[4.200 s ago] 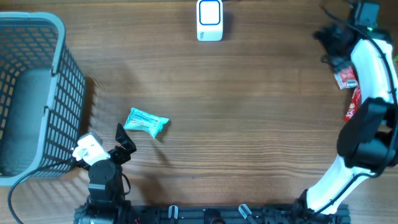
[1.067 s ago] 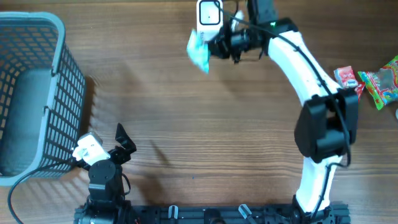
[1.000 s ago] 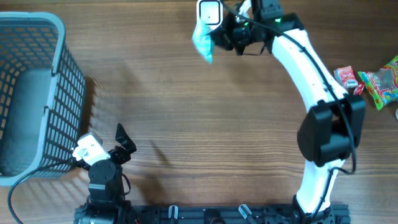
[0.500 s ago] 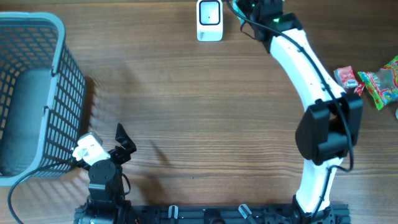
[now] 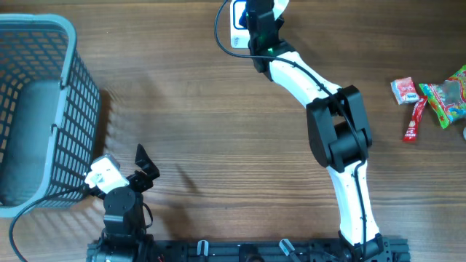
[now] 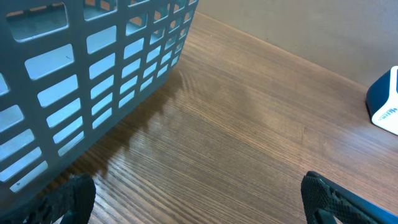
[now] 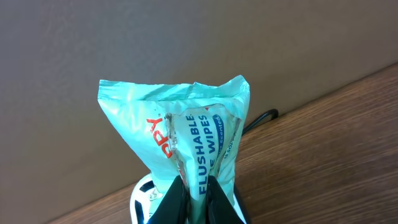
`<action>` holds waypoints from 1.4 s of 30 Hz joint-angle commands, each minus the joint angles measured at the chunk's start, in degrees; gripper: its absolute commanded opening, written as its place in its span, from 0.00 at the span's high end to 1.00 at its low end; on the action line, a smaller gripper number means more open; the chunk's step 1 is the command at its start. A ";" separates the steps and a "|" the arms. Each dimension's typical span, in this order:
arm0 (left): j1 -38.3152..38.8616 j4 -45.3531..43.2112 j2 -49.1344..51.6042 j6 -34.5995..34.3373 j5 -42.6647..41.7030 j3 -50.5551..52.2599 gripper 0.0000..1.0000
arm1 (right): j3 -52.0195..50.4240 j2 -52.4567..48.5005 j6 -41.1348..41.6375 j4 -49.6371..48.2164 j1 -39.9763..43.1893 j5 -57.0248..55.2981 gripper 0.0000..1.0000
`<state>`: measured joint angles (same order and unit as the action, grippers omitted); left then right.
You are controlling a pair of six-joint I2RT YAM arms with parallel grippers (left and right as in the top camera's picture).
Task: Scan the item barcode
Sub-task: 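Hold the wipes pack against the white scanner, then carry the wipes pack right and release it at the table edge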
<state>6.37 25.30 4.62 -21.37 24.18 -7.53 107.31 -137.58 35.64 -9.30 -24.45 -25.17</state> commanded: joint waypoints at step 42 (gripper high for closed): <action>0.26 -0.20 -0.33 -0.11 0.79 0.22 0.00 | 2.03 5.84 9.20 86.90 58.53 -4.20 0.82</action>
<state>6.37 25.30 4.64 -21.37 24.18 -7.53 111.90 -132.75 48.42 81.36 34.06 -27.22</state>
